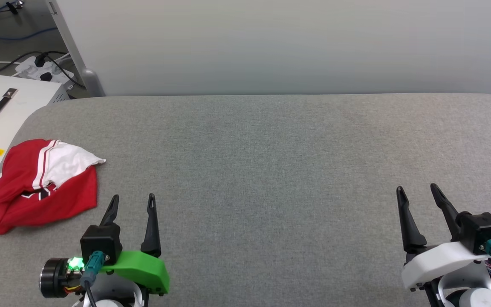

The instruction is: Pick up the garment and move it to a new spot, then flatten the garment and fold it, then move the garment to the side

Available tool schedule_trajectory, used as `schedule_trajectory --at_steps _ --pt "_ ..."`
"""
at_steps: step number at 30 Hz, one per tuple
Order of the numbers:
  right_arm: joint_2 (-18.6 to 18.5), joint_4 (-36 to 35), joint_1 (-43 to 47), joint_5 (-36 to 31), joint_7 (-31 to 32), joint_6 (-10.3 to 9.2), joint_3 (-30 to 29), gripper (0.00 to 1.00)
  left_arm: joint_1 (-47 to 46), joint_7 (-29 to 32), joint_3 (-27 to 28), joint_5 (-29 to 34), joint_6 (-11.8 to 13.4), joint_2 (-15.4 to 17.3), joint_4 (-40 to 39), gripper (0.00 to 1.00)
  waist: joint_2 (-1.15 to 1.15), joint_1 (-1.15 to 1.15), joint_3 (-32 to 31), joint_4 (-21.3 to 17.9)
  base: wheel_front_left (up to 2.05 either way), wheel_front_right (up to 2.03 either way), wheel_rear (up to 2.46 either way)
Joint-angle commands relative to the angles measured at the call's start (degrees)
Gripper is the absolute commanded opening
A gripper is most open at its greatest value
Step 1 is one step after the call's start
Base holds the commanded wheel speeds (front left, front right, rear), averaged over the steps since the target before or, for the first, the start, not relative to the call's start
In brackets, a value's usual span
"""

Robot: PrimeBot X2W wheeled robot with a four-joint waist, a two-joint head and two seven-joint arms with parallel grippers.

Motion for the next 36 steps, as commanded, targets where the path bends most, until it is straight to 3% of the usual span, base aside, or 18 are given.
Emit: schedule_trajectory --at_steps 1,36 --pt "0.0 -0.6 0.6 0.7 -0.7 -0.01 -0.1 1.00 -0.8 -0.5 0.0 -0.6 0.3 -0.1 0.0 1.00 0.00 0.00 0.0 0.0 0.00 0.00 0.00" --pt "0.0 -2.2 1.8 4.0 -5.0 -0.03 -0.2 1.00 -1.3 -5.0 -1.0 -3.3 0.3 -0.2 1.1 1.00 0.00 0.00 0.6 0.2 0.00 0.00 0.00"
